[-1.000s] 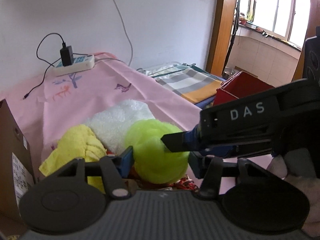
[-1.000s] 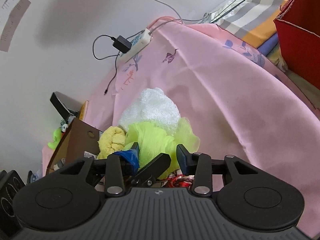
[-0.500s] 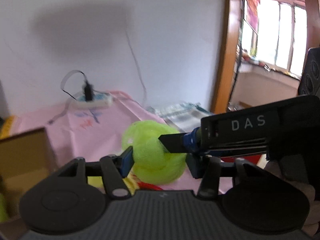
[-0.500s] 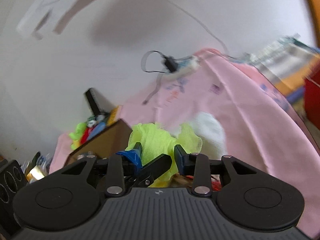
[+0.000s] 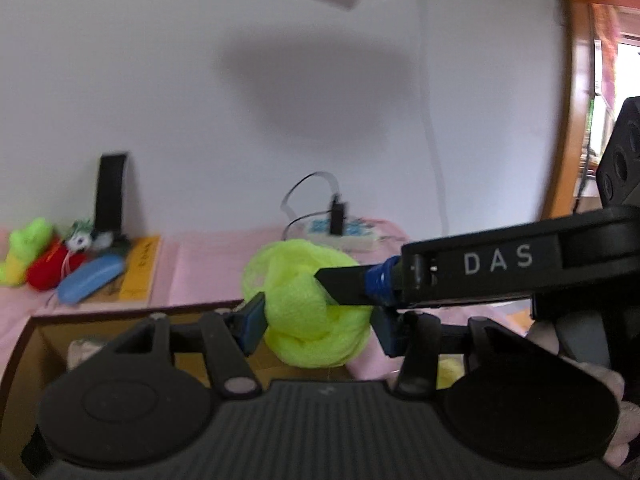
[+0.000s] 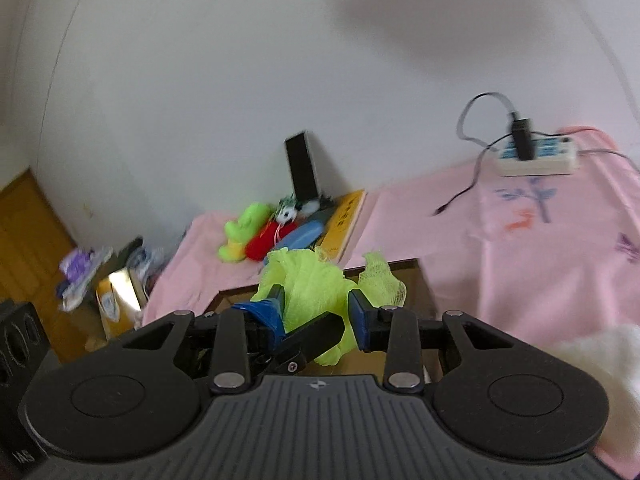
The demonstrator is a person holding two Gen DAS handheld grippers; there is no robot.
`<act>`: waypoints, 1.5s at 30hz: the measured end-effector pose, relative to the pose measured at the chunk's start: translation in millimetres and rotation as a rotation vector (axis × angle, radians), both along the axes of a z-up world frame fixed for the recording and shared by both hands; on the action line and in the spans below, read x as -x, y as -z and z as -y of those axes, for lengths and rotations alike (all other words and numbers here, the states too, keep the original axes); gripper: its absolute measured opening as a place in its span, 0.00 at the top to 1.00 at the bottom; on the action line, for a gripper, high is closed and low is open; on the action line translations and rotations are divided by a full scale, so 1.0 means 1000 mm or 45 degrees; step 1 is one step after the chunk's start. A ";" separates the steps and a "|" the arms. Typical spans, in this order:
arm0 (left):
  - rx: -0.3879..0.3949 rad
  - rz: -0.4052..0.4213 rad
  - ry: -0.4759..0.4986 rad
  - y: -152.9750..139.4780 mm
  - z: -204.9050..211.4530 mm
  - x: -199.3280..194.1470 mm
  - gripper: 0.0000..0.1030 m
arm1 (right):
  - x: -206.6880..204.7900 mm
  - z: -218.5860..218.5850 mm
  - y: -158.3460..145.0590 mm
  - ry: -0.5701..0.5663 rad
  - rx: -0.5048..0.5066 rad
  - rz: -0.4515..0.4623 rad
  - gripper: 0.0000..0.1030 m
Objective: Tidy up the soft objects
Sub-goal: 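Carry the green ball into the cardboard box and open the right gripper, then move the right gripper back to the pile of soft items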
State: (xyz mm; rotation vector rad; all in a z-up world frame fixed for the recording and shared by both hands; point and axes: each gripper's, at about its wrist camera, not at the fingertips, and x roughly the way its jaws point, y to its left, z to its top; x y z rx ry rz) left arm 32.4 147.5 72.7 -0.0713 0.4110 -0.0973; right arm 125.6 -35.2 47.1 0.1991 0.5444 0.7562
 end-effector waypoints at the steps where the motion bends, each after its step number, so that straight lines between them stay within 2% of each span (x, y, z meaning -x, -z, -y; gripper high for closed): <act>1: 0.012 -0.023 -0.014 0.003 -0.008 -0.006 0.52 | -0.008 -0.010 0.003 -0.013 0.024 -0.002 0.83; 6: 0.065 -0.147 -0.071 0.023 -0.041 -0.041 0.52 | -0.032 -0.038 0.020 -0.025 0.106 -0.037 0.84; 11: 0.125 -0.339 -0.100 0.045 -0.055 -0.074 0.51 | -0.055 -0.052 0.038 0.019 0.191 -0.068 0.84; 17: 0.150 -0.555 -0.139 0.064 -0.062 -0.095 0.47 | -0.065 -0.061 0.046 0.031 0.247 -0.116 0.84; 19: 0.152 -0.584 -0.146 0.066 -0.063 -0.098 0.42 | -0.067 -0.062 0.048 0.055 0.269 -0.136 0.83; 27: 0.080 -0.528 -0.146 0.061 -0.055 -0.091 0.36 | -0.063 -0.052 0.045 0.117 0.240 -0.136 0.82; 32: 0.057 -0.407 -0.166 0.049 -0.054 -0.075 0.36 | -0.050 -0.037 0.028 0.155 0.173 -0.105 0.82; 34: 0.031 -0.365 -0.186 0.043 -0.051 -0.064 0.36 | -0.042 -0.029 0.018 0.159 0.129 -0.092 0.82; 39: 0.047 -0.286 -0.177 0.020 -0.044 -0.030 0.36 | -0.016 -0.007 -0.004 0.177 0.068 -0.035 0.82; 45: 0.015 -0.215 -0.138 -0.003 -0.021 0.012 0.36 | 0.013 0.026 -0.011 0.238 0.039 -0.040 0.82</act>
